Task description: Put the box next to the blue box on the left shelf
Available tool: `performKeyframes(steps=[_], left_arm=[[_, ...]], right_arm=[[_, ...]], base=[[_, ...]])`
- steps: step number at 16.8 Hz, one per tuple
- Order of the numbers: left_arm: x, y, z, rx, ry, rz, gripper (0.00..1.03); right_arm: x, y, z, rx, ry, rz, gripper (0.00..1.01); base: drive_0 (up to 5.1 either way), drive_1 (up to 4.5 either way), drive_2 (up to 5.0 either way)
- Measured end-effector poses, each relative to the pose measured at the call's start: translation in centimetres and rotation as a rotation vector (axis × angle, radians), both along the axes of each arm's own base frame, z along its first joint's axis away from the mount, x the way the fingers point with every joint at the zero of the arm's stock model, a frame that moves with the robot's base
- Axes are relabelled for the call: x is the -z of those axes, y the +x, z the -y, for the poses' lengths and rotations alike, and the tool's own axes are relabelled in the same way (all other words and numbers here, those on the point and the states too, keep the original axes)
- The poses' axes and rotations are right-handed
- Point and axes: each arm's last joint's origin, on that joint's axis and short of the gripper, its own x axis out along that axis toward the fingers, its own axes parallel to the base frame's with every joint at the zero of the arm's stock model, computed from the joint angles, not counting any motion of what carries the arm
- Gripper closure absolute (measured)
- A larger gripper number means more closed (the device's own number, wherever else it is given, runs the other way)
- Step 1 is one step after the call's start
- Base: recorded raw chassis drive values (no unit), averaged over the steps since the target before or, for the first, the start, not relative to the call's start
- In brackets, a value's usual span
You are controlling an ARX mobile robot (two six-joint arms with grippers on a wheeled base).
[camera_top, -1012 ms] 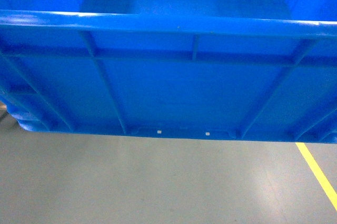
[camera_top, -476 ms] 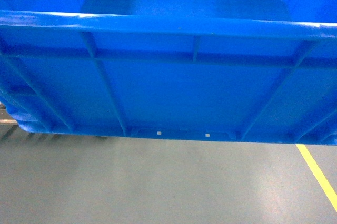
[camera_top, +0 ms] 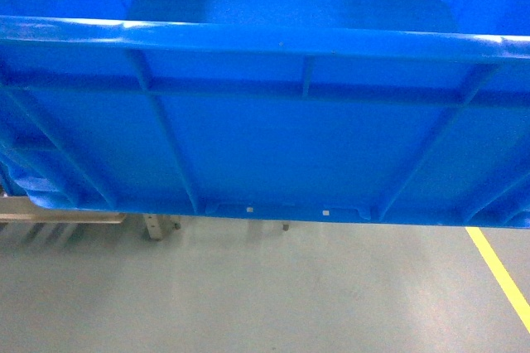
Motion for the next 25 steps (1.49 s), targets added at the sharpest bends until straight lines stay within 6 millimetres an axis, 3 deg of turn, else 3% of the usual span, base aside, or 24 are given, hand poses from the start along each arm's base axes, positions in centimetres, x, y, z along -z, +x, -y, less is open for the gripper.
performKeyframes(steps=[7,11,25], left_arm=[[-0.01,0.00,0.00,0.000,0.000,0.001,0.93],[0.07,0.00,0.01,0.002,0.001,-0.006,0.93],[-0.03,-0.03,0.00,0.001,-0.001,0.000,0.94]], right_arm=[[-0.01,0.00,0.00,0.000,0.000,0.001,0.93],[0.09,0.03,-0.01,0.000,-0.002,-0.006,0.93],[-0.02,-0.01,0.01,0.001,0.000,0.001,0.93]], base=[[0.0,4.03,-4.1],[0.0,0.00,0.0],[-5.0,2.46,2.5]])
